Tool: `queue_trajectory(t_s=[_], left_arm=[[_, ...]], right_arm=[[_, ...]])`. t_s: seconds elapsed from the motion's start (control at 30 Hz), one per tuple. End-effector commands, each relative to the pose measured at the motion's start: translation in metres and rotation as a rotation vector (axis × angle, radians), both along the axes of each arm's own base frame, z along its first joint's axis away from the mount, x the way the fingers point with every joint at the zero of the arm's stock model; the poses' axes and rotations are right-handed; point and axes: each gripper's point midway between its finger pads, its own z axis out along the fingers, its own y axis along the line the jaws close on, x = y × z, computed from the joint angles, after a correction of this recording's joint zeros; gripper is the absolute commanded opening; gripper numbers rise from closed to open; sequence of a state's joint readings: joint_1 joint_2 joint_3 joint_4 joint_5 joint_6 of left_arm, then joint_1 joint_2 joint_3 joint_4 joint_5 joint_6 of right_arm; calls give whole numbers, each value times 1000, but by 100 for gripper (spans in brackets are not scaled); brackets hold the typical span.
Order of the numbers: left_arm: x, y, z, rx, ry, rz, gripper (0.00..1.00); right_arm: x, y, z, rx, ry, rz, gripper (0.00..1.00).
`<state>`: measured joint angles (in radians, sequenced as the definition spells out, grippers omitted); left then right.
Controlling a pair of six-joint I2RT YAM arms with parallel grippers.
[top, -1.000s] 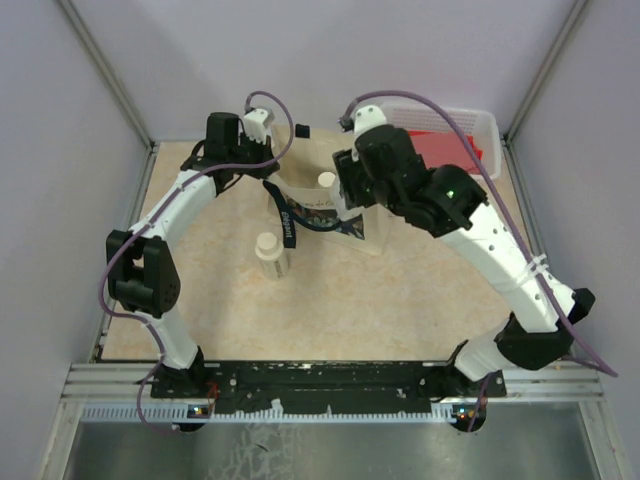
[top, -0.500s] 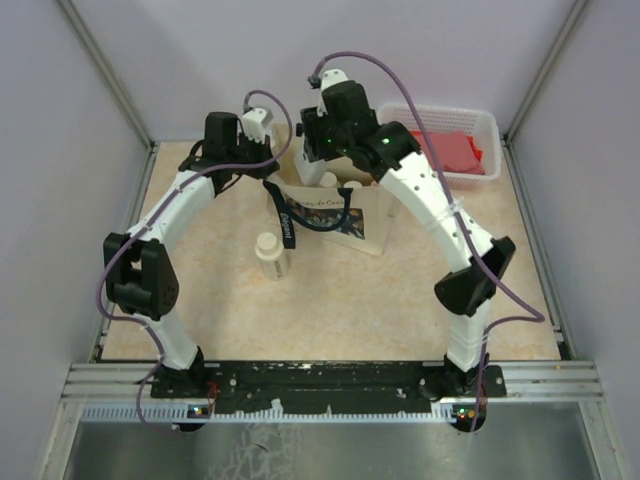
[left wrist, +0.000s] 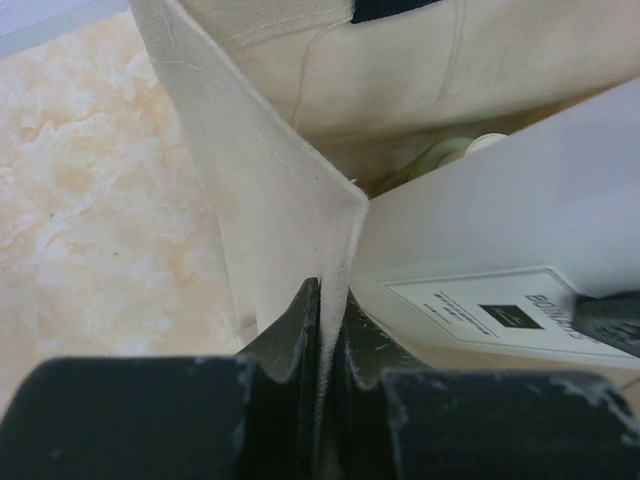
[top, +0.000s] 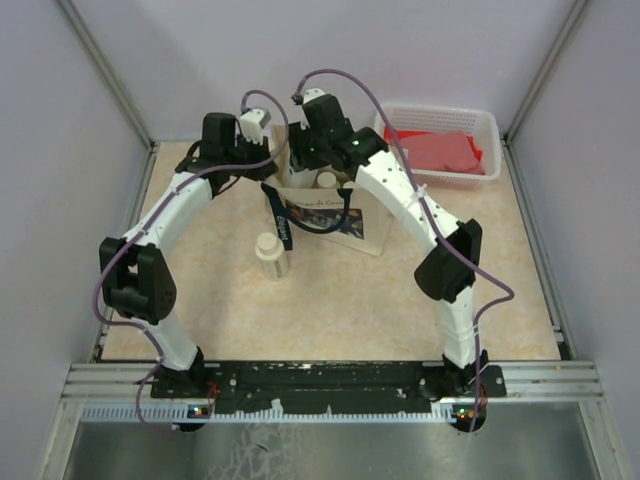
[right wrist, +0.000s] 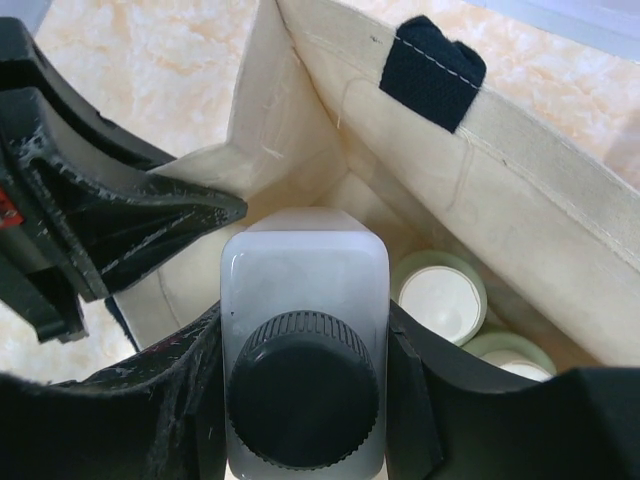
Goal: Place the personal care products into the canvas bag
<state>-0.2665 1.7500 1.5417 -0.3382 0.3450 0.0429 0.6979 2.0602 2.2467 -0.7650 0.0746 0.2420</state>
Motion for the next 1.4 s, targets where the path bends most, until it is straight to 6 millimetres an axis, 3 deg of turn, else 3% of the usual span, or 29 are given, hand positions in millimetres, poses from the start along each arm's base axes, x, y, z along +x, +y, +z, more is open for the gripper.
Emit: queue_trajectory(t_s=[0.0,0.27,0.5,0.67,0.97,1.17,1.37], left_arm=[[-4,0,47,-41,-109,-9,0],[-9,3,57,-43,-129,-1,0],[-10,5,59,-40,-131,12,0],[-10,8,56,-32,-122,26,0],[-9,11,52,-38,-126,55,0],[-6,9,48,-40,-115,50,0],[-4,7,46,-47,-112,45,0]], right_arm=[[20,25,66,177,-184,9,0],[38,30,29,117,-157,-7,0],[49,19,-5,-12,-126,-48,0],[54,-6,-11,-135,-140,-104,0],[57,-72,-46,-248,-29,-191,0],[52,-75,-68,-279,21,-168,0],[50,-66,-69,-246,30,-133,39]])
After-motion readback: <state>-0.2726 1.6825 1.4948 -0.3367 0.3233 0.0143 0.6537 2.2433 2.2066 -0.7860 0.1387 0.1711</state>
